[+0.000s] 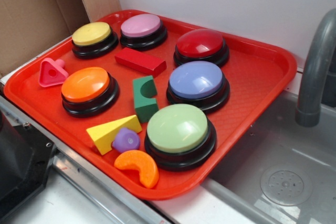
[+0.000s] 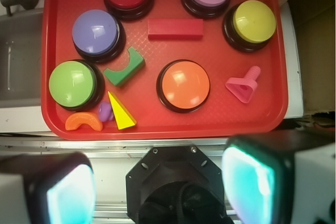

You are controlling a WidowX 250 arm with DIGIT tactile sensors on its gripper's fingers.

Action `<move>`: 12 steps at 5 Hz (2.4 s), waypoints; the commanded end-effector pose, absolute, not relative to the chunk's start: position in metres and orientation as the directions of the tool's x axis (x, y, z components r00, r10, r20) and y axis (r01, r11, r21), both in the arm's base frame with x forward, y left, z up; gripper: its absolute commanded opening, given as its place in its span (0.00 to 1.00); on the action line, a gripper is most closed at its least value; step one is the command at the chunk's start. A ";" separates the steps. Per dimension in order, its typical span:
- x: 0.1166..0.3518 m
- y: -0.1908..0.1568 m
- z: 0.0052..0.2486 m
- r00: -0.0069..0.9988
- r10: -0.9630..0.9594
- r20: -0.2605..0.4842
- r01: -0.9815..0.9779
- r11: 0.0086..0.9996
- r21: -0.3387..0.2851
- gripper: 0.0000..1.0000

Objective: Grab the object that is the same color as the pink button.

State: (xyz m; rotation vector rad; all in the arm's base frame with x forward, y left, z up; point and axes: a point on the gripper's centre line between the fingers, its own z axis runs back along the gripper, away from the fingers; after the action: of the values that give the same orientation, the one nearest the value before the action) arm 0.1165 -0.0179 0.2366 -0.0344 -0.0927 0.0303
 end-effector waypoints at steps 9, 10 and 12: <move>0.172 0.137 0.064 0.544 0.821 0.172 -0.836 0.548 0.033 1.00; 0.171 0.145 0.051 0.537 0.829 0.155 -0.842 0.539 0.035 1.00; 0.169 0.147 0.034 0.560 0.822 0.107 -0.829 0.557 0.055 1.00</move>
State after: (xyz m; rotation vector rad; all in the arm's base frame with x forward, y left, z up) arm 0.1742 0.1355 0.0242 0.0916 -0.0345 0.9560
